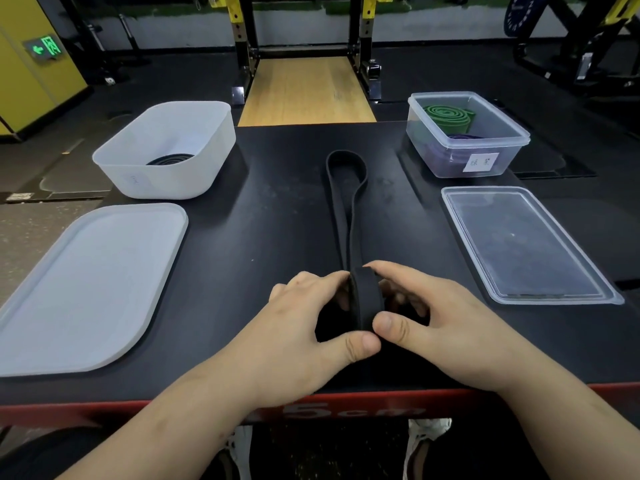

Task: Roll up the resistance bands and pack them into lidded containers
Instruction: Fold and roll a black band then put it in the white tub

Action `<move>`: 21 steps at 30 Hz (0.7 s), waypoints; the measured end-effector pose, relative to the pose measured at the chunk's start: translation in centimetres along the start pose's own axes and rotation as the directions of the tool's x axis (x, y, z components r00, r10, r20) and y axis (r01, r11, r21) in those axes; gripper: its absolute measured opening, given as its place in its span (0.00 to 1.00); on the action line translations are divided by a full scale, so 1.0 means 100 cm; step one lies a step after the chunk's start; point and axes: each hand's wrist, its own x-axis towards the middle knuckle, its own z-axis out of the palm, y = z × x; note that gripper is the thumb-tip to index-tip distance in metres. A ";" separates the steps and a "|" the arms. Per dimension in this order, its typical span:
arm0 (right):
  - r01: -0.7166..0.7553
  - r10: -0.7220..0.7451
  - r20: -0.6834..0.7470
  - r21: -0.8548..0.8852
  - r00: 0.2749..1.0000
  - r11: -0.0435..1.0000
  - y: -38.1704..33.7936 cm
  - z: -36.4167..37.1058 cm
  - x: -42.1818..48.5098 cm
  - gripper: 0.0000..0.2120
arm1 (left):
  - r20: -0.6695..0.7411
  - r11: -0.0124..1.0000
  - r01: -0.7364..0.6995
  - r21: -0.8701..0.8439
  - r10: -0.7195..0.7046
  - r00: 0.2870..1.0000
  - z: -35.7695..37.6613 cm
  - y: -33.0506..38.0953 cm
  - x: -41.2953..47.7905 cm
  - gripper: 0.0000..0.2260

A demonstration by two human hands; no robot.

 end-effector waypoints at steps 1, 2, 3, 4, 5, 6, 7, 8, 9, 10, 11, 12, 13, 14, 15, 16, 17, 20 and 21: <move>0.003 -0.003 0.005 -0.002 1.000 1.000 -0.001 0.000 -0.002 0.27 | 0.004 1.000 -0.005 -0.002 0.005 1.000 0.001 0.000 -0.003 0.26; 0.006 -0.006 0.007 -0.007 1.000 1.000 -0.002 0.000 -0.003 0.26 | 0.001 1.000 -0.011 0.002 0.011 1.000 0.001 -0.001 -0.005 0.29; 0.008 -0.008 0.002 -0.018 1.000 1.000 -0.001 0.001 -0.003 0.26 | -0.008 1.000 -0.016 0.008 0.016 1.000 0.001 -0.003 -0.007 0.34; 0.006 -0.006 -0.006 -0.031 1.000 1.000 0.000 0.002 -0.002 0.26 | -0.019 1.000 -0.012 0.006 0.012 1.000 0.001 -0.005 -0.007 0.39; -0.007 0.007 -0.015 -0.044 1.000 0.999 0.001 0.003 -0.001 0.26 | -0.028 1.000 0.007 -0.008 -0.007 1.000 -0.001 -0.006 -0.007 0.42; -0.023 0.022 -0.020 -0.059 1.000 0.998 0.001 0.004 0.001 0.25 | -0.031 0.999 0.021 -0.028 -0.022 0.999 -0.001 -0.008 -0.007 0.43; -0.027 0.026 -0.021 -0.064 0.999 0.998 0.001 0.005 0.002 0.25 | -0.032 0.999 0.024 -0.041 -0.025 0.999 -0.001 -0.008 -0.006 0.42; -0.018 0.017 -0.019 -0.057 1.000 0.998 0.001 0.005 0.003 0.26 | -0.035 0.999 0.017 -0.036 -0.018 0.999 -0.001 -0.009 -0.004 0.40; -0.011 0.010 -0.015 -0.045 1.000 0.999 0.000 0.004 0.002 0.29 | -0.036 1.000 0.008 -0.021 -0.009 0.999 0.000 -0.009 -0.002 0.38; -0.007 0.007 -0.010 -0.036 1.000 0.999 -0.001 0.003 0.002 0.31 | -0.037 1.000 -0.001 -0.004 0.001 0.999 0.001 -0.010 0.000 0.37; -0.004 0.004 -0.003 -0.027 1.000 1.000 -0.004 0.002 0.001 0.32 | -0.037 1.000 -0.011 0.011 0.012 0.999 0.003 -0.010 0.002 0.36; -0.001 0.001 0.006 -0.021 1.000 1.000 -0.005 0.001 0.001 0.30 | -0.038 1.000 -0.020 0.020 0.021 0.999 0.004 -0.011 0.004 0.35; 0.001 -0.001 0.009 -0.018 1.000 1.000 -0.006 0.001 0.002 0.29 | -0.042 0.999 -0.020 0.026 0.021 0.999 0.004 -0.013 0.005 0.35; 0.001 -0.001 0.006 -0.012 1.000 1.000 -0.006 0.000 0.002 0.28 | -0.045 1.000 -0.012 0.025 0.013 0.999 0.005 -0.015 0.006 0.36; -0.002 0.002 -0.002 0.002 1.000 1.000 -0.006 0.001 0.003 0.27 | -0.046 1.000 -0.001 0.024 0.002 0.999 0.005 -0.015 0.005 0.38; -0.008 0.008 -0.012 0.020 1.000 1.000 -0.005 0.001 0.004 0.26 | -0.046 1.000 0.001 0.024 0.000 0.999 0.005 -0.015 0.004 0.40; -0.017 0.017 -0.017 0.034 1.000 0.999 -0.003 0.002 0.005 0.25 | -0.046 1.000 -0.008 0.023 0.009 0.999 0.004 -0.013 0.003 0.40; -0.037 0.037 -0.012 0.025 0.999 0.999 0.002 0.004 0.007 0.30 | -0.055 1.000 -0.014 0.013 0.015 0.998 0.001 -0.003 0.003 0.32; -0.038 0.038 -0.011 0.016 0.999 0.999 0.002 0.004 0.007 0.31 | -0.057 1.000 -0.006 0.018 0.007 0.998 0.001 -0.001 0.003 0.31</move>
